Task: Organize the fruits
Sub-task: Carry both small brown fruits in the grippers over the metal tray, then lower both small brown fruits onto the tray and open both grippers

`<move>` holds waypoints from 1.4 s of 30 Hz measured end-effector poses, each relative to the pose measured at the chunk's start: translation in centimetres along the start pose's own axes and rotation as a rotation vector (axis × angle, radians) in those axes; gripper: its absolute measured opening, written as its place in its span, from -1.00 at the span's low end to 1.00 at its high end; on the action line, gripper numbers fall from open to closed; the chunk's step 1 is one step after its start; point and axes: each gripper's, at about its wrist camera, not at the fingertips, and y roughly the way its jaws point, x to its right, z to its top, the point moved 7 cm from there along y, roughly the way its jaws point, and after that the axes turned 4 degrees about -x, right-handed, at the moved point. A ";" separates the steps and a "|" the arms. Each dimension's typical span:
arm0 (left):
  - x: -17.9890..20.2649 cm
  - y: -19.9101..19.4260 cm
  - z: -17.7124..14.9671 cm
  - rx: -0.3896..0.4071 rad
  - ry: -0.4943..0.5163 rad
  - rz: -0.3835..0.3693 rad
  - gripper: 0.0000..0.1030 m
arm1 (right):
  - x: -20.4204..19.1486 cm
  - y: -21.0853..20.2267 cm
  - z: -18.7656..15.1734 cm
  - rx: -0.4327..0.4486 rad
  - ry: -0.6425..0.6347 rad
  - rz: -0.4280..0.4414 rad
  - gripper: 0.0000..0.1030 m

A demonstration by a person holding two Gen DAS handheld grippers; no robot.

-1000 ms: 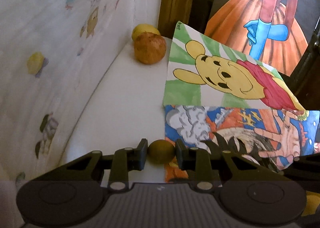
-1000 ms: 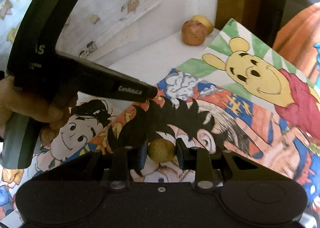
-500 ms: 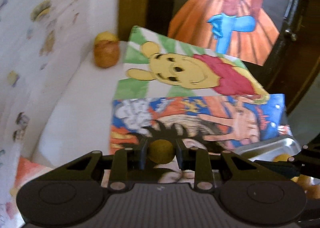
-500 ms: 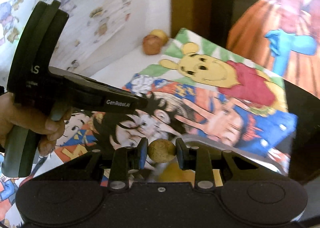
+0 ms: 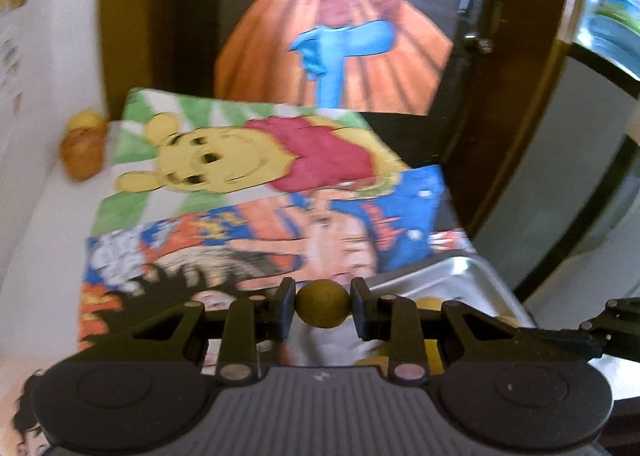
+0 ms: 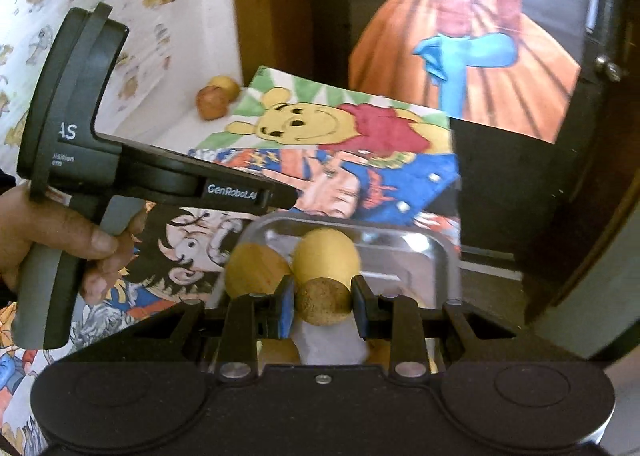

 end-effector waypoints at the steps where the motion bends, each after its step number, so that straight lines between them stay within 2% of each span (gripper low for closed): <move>1: 0.6 0.0 0.0 0.005 0.010 -0.016 -0.38 | 0.2 -0.3 -0.4 -0.001 0.008 -0.007 -0.38; 13: 7.4 0.3 -1.6 0.019 0.176 -0.164 -0.38 | 0.6 -3.3 -4.7 -0.013 0.079 -0.047 -0.38; 19: 9.1 -0.3 -2.8 0.013 0.249 -0.196 -0.38 | 1.2 -4.5 -6.4 -0.019 0.118 -0.069 -0.38; 29: 10.7 -1.7 -4.9 -0.014 0.306 -0.202 -0.38 | 1.2 -5.6 -8.4 -0.024 0.145 -0.071 -0.38; 42: 11.1 -0.5 -6.5 -0.102 0.313 -0.171 -0.38 | 2.0 -4.5 -10.0 -0.065 0.170 -0.087 -0.38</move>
